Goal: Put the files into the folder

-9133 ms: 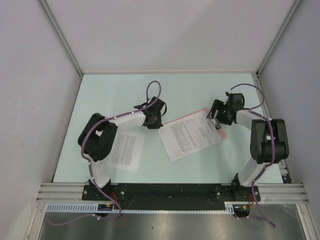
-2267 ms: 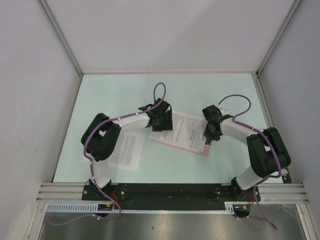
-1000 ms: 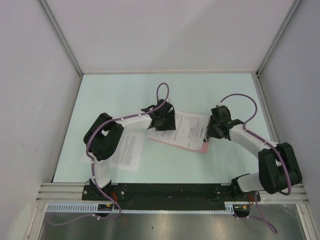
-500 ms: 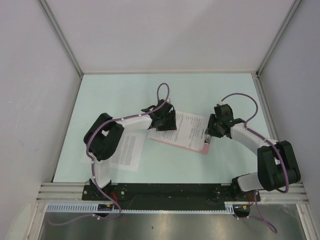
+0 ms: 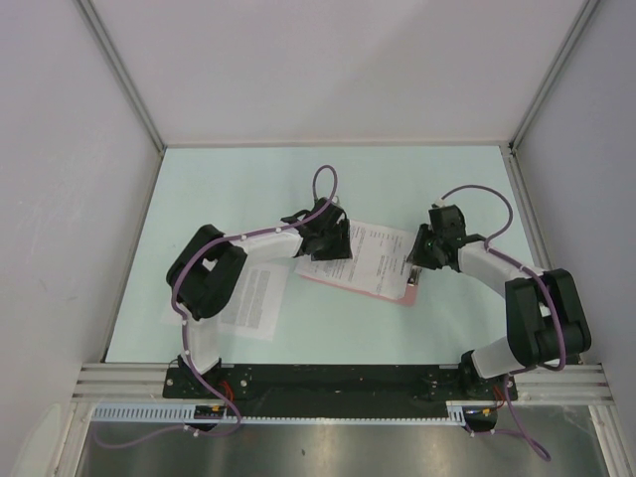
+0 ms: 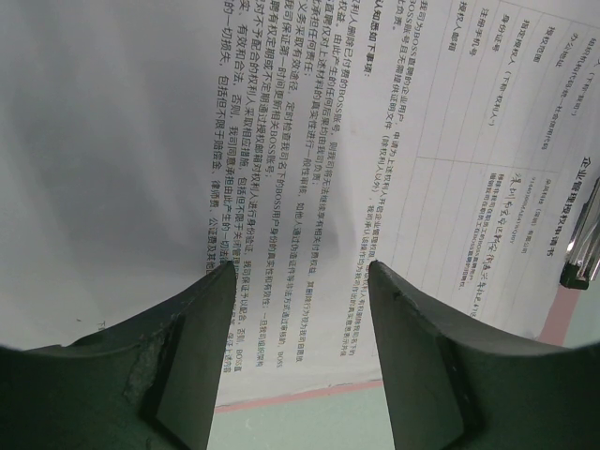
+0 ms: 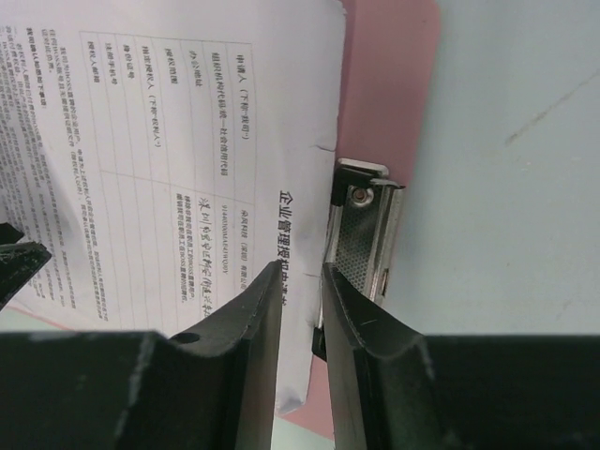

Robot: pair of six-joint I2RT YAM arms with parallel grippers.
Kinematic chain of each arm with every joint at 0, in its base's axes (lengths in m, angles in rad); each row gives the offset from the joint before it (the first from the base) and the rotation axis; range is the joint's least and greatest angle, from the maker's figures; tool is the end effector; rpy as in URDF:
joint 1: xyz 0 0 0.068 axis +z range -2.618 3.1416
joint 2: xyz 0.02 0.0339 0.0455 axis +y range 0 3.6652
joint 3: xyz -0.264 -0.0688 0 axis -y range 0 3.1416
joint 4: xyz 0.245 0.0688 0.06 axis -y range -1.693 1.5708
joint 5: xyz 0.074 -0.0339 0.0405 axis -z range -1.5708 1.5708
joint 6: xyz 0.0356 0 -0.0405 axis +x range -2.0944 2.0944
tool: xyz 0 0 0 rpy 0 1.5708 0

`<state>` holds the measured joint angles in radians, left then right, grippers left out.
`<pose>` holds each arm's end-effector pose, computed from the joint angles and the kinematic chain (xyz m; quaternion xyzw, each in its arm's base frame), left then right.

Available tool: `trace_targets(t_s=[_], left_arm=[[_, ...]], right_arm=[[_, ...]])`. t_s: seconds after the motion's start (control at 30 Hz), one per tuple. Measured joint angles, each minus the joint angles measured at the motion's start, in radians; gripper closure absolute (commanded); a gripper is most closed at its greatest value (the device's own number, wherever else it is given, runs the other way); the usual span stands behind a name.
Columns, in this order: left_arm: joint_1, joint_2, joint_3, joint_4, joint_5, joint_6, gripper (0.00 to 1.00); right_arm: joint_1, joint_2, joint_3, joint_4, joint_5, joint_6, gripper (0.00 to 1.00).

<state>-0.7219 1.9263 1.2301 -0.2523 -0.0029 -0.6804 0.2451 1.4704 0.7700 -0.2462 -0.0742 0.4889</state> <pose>0.3020 -0.2657 0.1609 0.0193 0.9518 -0.1964 0.2348 0.2744 0.0714 0.1753 0.1043 0.9454 0.1431 0.2737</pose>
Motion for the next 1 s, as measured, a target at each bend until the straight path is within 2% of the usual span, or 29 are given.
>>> trace_targets(t_s=[0.37,0.47,0.93,1.0], left_arm=[[0.000,0.000,-0.001,0.003,0.004,0.000,0.35],[0.000,0.000,-0.003,0.005,0.004,0.000,0.35],[0.000,-0.001,-0.004,0.005,0.004,0.000,0.35],[0.000,-0.002,-0.005,0.006,0.004,0.000,0.35]], right_arm=[[-0.050,0.000,-0.069,0.053,-0.051,0.009,0.76],[-0.056,0.006,-0.086,0.091,-0.079,0.016,0.83],[-0.159,0.018,-0.195,0.301,-0.238,0.123,0.86],[-0.178,0.025,-0.217,0.351,-0.280,0.146,0.91]])
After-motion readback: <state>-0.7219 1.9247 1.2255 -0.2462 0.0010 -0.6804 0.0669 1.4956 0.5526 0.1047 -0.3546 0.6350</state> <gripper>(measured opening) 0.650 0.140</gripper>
